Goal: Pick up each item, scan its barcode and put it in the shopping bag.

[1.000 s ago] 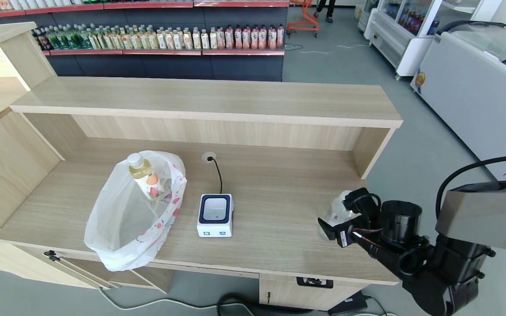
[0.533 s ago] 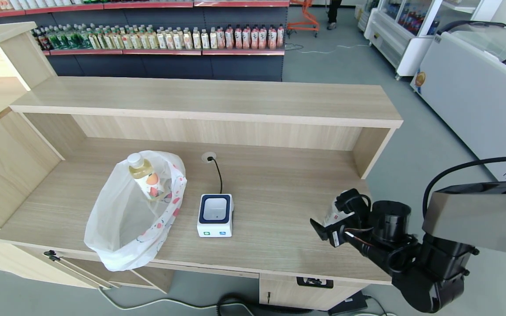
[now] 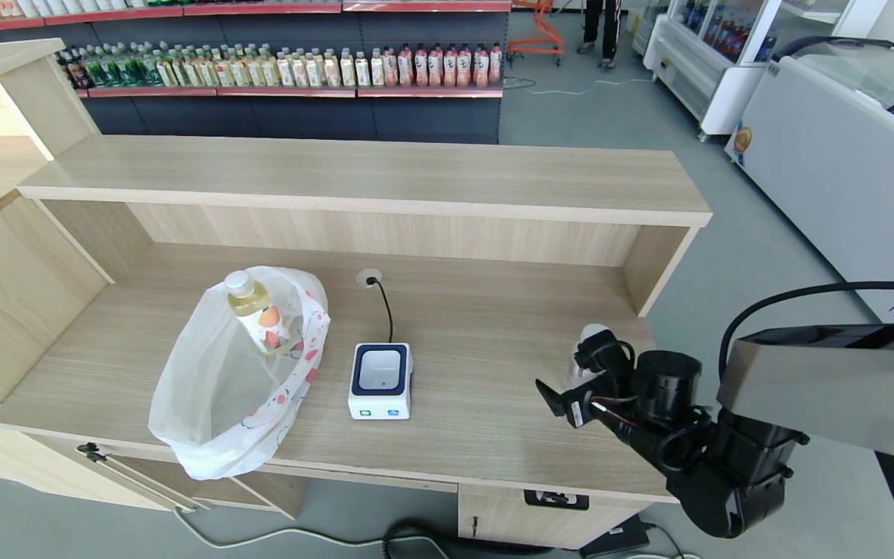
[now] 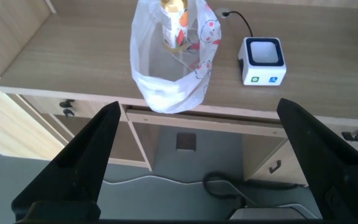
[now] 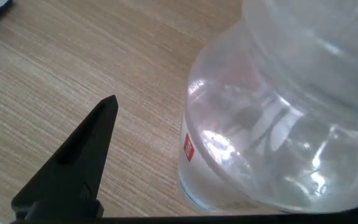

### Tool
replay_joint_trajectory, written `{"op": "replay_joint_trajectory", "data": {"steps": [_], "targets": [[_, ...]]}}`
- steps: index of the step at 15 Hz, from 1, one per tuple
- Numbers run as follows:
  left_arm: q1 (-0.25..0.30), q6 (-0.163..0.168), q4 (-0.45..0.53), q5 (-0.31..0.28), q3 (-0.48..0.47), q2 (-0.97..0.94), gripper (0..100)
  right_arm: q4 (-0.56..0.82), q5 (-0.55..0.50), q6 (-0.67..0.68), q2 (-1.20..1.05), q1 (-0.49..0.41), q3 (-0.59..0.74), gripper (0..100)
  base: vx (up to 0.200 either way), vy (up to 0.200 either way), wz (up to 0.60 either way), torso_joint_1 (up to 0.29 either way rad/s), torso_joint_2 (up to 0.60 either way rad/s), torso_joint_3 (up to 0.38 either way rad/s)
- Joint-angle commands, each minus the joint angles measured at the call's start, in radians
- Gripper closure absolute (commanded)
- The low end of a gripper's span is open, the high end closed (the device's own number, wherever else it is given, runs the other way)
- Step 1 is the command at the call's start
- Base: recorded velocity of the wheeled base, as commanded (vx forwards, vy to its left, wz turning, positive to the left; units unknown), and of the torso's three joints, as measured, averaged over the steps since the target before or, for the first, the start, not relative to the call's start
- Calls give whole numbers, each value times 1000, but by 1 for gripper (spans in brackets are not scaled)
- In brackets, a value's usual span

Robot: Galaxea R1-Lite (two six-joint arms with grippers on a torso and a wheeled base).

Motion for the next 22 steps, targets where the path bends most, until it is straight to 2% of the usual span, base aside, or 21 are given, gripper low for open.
{"op": "replay_joint_trajectory", "data": {"steps": [1,10,14,15,17,19,20,22], "targets": [[0,0,0,0,0,0,0,0,0,-4,21,2,-15,100,0,0,0,0,0,0],[0,0,0,0,0,0,0,-3,3,8,10,-6,-50,100,0,0,0,0,0,0],[0,0,0,0,0,0,0,0,49,160,-128,-17,-35,100,0,0,0,0,0,0],[0,0,0,0,0,0,0,4,84,221,-174,-21,-16,100,0,0,0,0,0,0],[0,0,0,0,0,0,0,90,244,370,-348,-20,54,100,0,0,0,0,0,0],[0,0,0,0,0,0,0,198,456,462,-510,-1,88,100,0,0,0,0,0,0],[0,0,0,0,0,0,0,244,499,468,-557,17,113,100,0,0,0,0,0,0],[0,0,0,0,0,0,0,253,509,462,-583,69,171,100,0,0,0,0,0,0]]}}
